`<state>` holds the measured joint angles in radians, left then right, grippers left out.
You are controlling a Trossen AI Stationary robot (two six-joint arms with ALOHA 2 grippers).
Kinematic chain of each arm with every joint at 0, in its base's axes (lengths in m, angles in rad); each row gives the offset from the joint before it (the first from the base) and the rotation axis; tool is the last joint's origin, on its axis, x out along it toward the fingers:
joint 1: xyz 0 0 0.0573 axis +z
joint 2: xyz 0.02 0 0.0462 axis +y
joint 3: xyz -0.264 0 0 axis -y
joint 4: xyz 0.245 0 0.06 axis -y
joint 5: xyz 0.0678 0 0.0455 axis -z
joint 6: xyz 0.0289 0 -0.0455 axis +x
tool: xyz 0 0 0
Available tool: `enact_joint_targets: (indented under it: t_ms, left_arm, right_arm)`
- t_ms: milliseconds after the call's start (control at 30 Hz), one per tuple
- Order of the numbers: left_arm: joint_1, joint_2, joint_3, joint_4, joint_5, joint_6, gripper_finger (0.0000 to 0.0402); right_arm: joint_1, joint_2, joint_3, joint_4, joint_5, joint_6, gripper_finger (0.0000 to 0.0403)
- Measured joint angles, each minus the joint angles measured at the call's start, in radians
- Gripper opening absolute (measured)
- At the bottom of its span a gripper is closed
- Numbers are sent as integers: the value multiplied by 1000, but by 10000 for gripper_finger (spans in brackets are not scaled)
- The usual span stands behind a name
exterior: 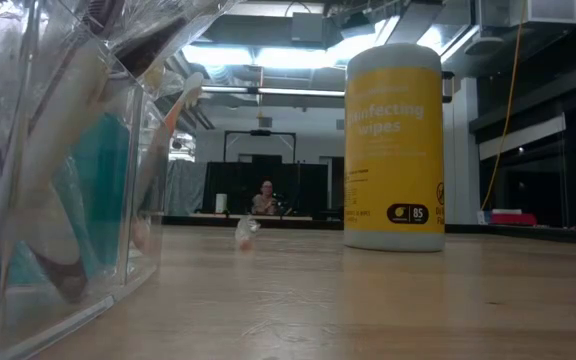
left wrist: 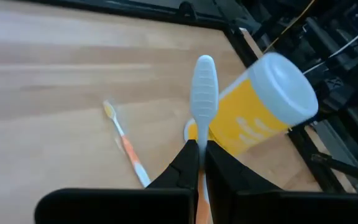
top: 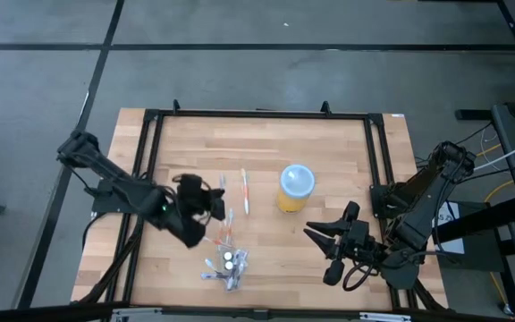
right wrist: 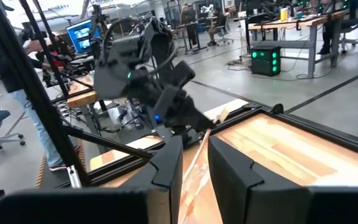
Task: Pick & Place toothbrushing station
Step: Put the top orange toothbrush into the left side of the transparent organizer
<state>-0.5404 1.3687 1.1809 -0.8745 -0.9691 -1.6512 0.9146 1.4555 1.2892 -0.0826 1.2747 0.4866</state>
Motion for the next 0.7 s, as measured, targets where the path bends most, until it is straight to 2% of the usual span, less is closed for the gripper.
enact_joint_targets:
  t_ms: [133, 267, 467, 600, 700]
  left_arm:
    - [-69, 62, 0, 0, -64, -108, 4]
    - [-156, 101, 0, 1, -211, -157, 4]
    - [-271, 136, 0, 10, -459, -67, 4]
    - [-292, 155, 0, 13, -553, -15, 5]
    - [-295, 183, 0, 21, -583, 21, 5]
  right_arm:
    - [0, 0, 0, 0, -11, 3, 79]
    - [0, 0, 0, 0, -38, 3, 79]
    - [0, 0, 0, 0, -38, 3, 79]
    - [0, 0, 0, 0, -71, 4, 79]
    - [0, 0, 0, 0, -95, 34, 79]
